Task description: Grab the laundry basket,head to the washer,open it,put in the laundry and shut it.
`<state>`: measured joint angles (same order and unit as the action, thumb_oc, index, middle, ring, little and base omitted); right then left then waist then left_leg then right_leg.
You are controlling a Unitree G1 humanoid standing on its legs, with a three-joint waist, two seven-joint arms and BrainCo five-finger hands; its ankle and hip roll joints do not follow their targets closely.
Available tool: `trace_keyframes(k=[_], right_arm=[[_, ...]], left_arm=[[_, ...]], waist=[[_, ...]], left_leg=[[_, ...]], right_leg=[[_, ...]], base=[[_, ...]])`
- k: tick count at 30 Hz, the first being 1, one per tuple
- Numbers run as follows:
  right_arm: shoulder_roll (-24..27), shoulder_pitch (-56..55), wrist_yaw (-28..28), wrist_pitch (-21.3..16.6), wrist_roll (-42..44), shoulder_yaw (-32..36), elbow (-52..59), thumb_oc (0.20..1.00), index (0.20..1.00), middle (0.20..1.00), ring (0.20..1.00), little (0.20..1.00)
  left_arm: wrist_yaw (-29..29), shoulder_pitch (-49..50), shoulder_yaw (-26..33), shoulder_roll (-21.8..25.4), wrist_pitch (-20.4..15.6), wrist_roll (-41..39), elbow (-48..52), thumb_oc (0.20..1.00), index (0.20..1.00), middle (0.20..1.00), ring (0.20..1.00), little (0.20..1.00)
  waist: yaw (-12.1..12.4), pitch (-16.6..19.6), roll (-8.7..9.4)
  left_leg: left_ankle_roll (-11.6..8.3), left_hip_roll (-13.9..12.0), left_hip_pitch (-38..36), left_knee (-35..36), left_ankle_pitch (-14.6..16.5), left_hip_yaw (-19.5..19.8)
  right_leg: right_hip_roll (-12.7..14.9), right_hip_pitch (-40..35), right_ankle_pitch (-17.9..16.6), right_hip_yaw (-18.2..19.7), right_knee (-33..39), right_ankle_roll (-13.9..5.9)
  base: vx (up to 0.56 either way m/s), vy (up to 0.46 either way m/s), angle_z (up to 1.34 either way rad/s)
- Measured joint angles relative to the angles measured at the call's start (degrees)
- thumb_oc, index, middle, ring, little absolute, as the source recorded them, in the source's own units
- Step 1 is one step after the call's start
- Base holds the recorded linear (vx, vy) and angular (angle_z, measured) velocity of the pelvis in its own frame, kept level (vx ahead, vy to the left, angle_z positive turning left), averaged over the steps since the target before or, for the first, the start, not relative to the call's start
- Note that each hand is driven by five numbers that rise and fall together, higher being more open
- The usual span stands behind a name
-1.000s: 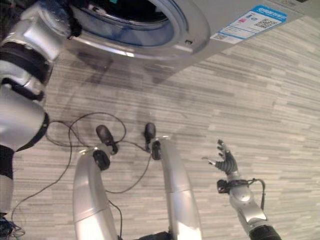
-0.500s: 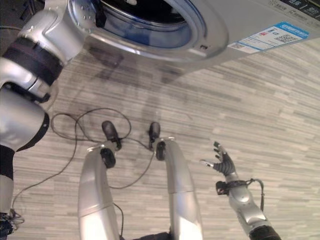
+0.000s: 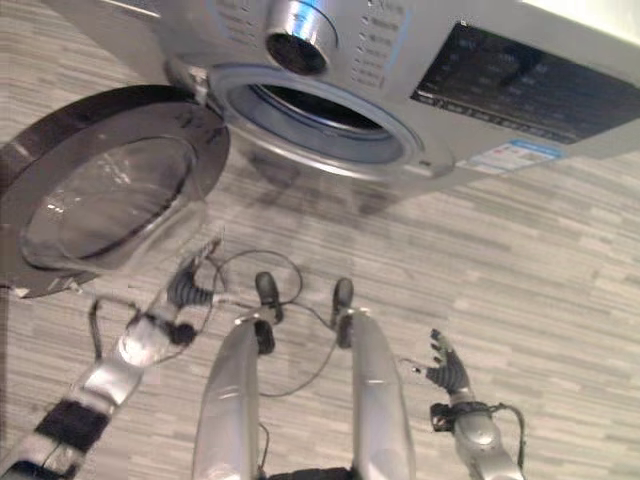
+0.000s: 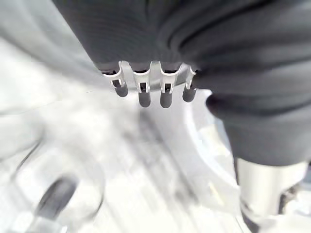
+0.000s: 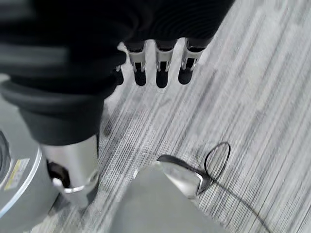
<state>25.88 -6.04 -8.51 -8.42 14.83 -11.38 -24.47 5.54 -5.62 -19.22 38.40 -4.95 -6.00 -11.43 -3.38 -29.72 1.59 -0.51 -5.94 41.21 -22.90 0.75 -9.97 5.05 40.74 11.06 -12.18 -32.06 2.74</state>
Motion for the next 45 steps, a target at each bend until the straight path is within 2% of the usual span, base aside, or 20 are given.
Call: trace_keyframes(k=[5,6,8,9,11,12,13,15,18,19,21,22,24,25,27,28,31,35,38,45], right_arm=[[-0.96,4.88,-0.01,0.49,-1.25,-2.00,-8.50,1.000,1.000,1.000,1.000,1.000],[-0.90,4.58,0.09,0.55,-2.25,-2.73,-10.23,1.000,1.000,1.000,1.000,1.000],[-1.15,5.02,0.14,0.52,-2.30,-3.62,-12.87,1.000,1.000,1.000,1.000,1.000],[-2.43,6.28,0.14,0.85,-2.80,-4.37,-18.22,1.000,1.000,1.000,1.000,1.000],[-3.65,6.34,0.31,0.76,-3.56,-6.19,-21.38,1.000,1.000,1.000,1.000,1.000],[-3.71,6.54,0.32,0.77,-3.70,-6.53,-21.83,1.000,1.000,1.000,1.000,1.000],[-5.61,7.82,0.42,0.90,-4.54,-6.81,-26.70,1.000,1.000,1.000,1.000,1.000],[-7.10,7.77,0.22,0.81,-5.08,-6.80,-29.19,1.000,1.000,1.000,1.000,1.000],[-7.92,7.72,-0.09,0.95,-6.60,-6.59,-31.13,1.000,1.000,1.000,1.000,1.000],[-7.57,7.65,-0.12,1.69,-7.36,-6.58,-31.02,1.000,1.000,1.000,1.000,1.000],[-7.54,7.82,-0.04,2.23,-8.61,-6.41,-30.56,1.000,1.000,1.000,1.000,1.000],[-7.50,6.73,-0.03,2.47,-9.04,-6.30,-30.31,1.000,1.000,1.000,1.000,1.000],[-6.73,6.11,0.27,2.72,-10.13,-4.93,-30.15,1.000,1.000,1.000,1.000,1.000],[-5.79,5.85,1.43,3.59,-11.43,-4.79,-30.16,1.000,1.000,1.000,1.000,1.000],[-4.42,3.34,2.04,3.64,-12.86,-3.64,-30.40,1.000,1.000,1.000,1.000,1.000],[-2.80,1.51,2.59,4.35,-13.79,-3.50,-31.35,1.000,1.000,1.000,1.000,1.000],[-3.92,-1.70,3.96,4.91,-14.90,-3.36,-32.69,1.000,1.000,1.000,1.000,1.000],[-7.71,-2.89,5.08,4.89,-15.07,-3.41,-33.89,1.000,1.000,1.000,1.000,1.000],[-7.56,-2.16,6.02,4.87,-15.12,-3.92,-33.57,1.000,1.000,1.000,1.000,1.000],[-5.38,-0.08,6.48,5.01,-15.64,-6.67,-33.14,1.000,1.000,1.000,1.000,1.000]], left_arm=[[-4.10,3.38,-2.38,-1.88,-1.07,-5.43,1.38,1.000,1.000,1.000,1.000,1.000],[-4.99,4.28,-2.62,-2.99,-1.21,-5.79,1.30,1.000,1.000,1.000,1.000,1.000],[-5.84,5.00,-2.76,-4.16,-1.48,-7.14,0.53,1.000,1.000,1.000,1.000,1.000],[-6.09,4.84,-2.91,-7.03,-1.90,-7.03,-3.44,1.000,1.000,1.000,1.000,1.000],[-6.08,6.36,-4.45,-8.52,-2.28,-6.99,-6.11,1.000,1.000,1.000,1.000,1.000],[-6.14,6.47,-4.51,-8.76,-2.35,-6.96,-6.57,1.000,1.000,1.000,1.000,1.000],[-5.66,5.87,-3.41,-13.75,-2.24,-6.85,-14.05,1.000,1.000,1.000,1.000,1.000],[-4.31,5.46,-3.99,-16.51,-2.39,-5.59,-18.12,1.000,1.000,1.000,1.000,1.000],[-1.58,2.76,-3.55,-18.75,-1.90,-2.19,-23.32,1.000,1.000,1.000,1.000,1.000],[-0.19,1.53,-2.30,-18.53,-0.81,-0.47,-25.08,1.000,1.000,1.000,1.000,1.000],[0.98,2.21,1.85,-17.06,-0.16,0.59,-25.44,1.000,1.000,1.000,1.000,1.000],[2.37,2.84,4.80,-14.87,0.37,1.27,-25.69,1.000,1.000,1.000,1.000,1.000],[3.82,2.97,8.71,-13.55,0.39,2.17,-25.65,1.000,1.000,1.000,1.000,1.000],[5.00,3.35,13.16,-11.88,0.74,2.31,-25.89,1.000,1.000,1.000,1.000,1.000],[6.17,2.80,16.84,-11.50,1.37,2.10,-25.48,1.000,1.000,1.000,1.000,1.000],[7.00,1.83,18.24,-11.66,1.41,1.81,-25.00,1.000,1.000,1.000,1.000,1.000],[7.71,1.32,20.79,-8.96,1.56,1.36,-22.66,1.000,1.000,1.000,1.000,1.000],[10.22,0.42,23.60,-2.68,1.96,1.55,-21.55,1.000,1.000,1.000,1.000,1.000],[10.67,-1.00,22.89,1.17,2.04,1.58,-26.55,1.000,1.000,1.000,1.000,1.000],[7.45,-10.51,12.84,1.40,3.88,1.35,-37.36,1.000,1.000,1.000,1.000,1.000]], waist=[[0.88,0.56,-1.67],[1.11,1.64,-2.71],[1.11,3.02,-3.89],[0.94,4.26,-4.97],[1.93,8.56,-5.57],[1.92,9.01,-5.57],[1.96,11.51,-6.09],[2.53,13.42,-6.15],[2.87,14.73,-5.12],[2.97,15.12,-4.04],[3.04,15.40,-2.57],[2.69,17.06,-0.95],[2.62,18.67,-0.66],[2.63,19.31,-1.05],[2.15,21.24,-2.67],[1.91,22.84,-4.83],[1.11,25.36,-5.51],[0.65,26.09,-4.22],[0.64,26.36,-4.86],[0.02,25.65,-5.53]], left_leg=[[-0.67,0.59,-11.39,11.80,-3.80,-0.73],[-0.37,0.48,-14.72,14.03,-6.14,-1.59],[-0.52,0.79,-18.18,16.10,-6.30,-1.60],[-0.65,1.23,-22.66,18.37,-6.91,-1.36],[-0.68,1.50,-24.20,20.02,-6.88,-1.13],[-0.68,1.53,-24.43,20.25,-6.88,-1.01],[-1.24,2.06,-28.13,22.52,-7.49,0.07],[-1.99,2.58,-29.75,23.29,-8.14,1.70],[-4.36,2.94,-30.37,22.22,-9.75,0.70],[-3.69,2.15,-30.15,19.28,-8.46,-3.98],[-4.22,-0.71,-29.95,12.89,-7.00,-5.12],[-4.43,-3.18,-29.34,8.51,-6.82,-3.98],[-4.53,-4.86,-29.78,6.31,-6.79,2.21],[-5.41,-6.73,-32.25,6.18,-6.10,5.25],[-5.86,-8.40,-36.25,11.63,-6.59,4.85],[-6.40,-8.73,-39.28,16.97,-8.94,2.90],[-5.25,-5.86,-45.56,28.19,-9.61,0.00],[-4.41,-2.32,-45.84,28.29,-9.03,-0.41],[-4.04,-1.81,-45.28,28.28,-8.78,-1.77],[-4.08,-2.58,-41.02,28.56,-8.77,-2.00]], right_leg=[[-1.98,-11.58,-5.46,0.35,13.04,-1.32],[-2.36,-15.80,-6.72,0.24,16.41,-1.50],[-2.47,-19.93,-7.43,-0.37,19.71,-1.85],[-2.81,-25.53,-8.84,-1.01,23.83,-2.23],[-2.91,-27.50,-8.88,-1.25,26.24,-2.37],[-2.96,-27.85,-8.90,-1.32,26.61,-2.37],[-3.33,-33.32,-10.47,-2.50,31.45,-2.62],[-3.52,-37.20,-10.50,-4.78,33.71,-2.60],[-3.53,-41.82,-10.29,-10.34,36.19,-1.75],[-2.80,-43.31,-9.56,-11.96,36.01,-0.37],[-2.57,-45.35,-8.55,-11.65,35.77,1.00],[-1.91,-46.24,-7.62,-11.37,35.71,0.76],[-1.11,-46.17,-7.74,-10.67,34.43,0.08],[-1.19,-47.20,-7.75,-8.84,34.27,-0.54],[-0.97,-48.30,-7.98,-8.56,34.54,-1.69],[-1.09,-48.73,-7.83,-8.76,34.56,-3.37],[0.37,-49.95,-9.41,-8.93,37.01,-6.28],[4.03,-49.67,-9.99,-8.55,37.07,-8.40],[4.71,-48.37,-10.66,-7.16,37.08,-9.29],[3.81,-43.19,-12.52,-5.62,37.07,-8.58]], base=[[0.08,-0.015,-0.16],[0.09,-0.059,-0.01],[0.07,-0.060,0.11],[0.03,-0.054,0.17],[0.04,-0.051,0.09],[-0.01,-0.081,0.20],[-0.07,-0.098,0.36],[-0.08,-0.102,0.73],[-0.03,-0.038,0.88],[0.05,0.002,0.65],[0.07,0.065,0.13],[0.15,0.203,-0.04],[0.15,0.185,-0.28],[0.14,0.161,-0.52],[0.15,0.173,-0.21],[0.08,0.177,0.15],[0.06,0.148,0.05],[0.06,0.148,-0.03],[0.02,0.128,-0.20],[-0.05,0.059,-0.09]])
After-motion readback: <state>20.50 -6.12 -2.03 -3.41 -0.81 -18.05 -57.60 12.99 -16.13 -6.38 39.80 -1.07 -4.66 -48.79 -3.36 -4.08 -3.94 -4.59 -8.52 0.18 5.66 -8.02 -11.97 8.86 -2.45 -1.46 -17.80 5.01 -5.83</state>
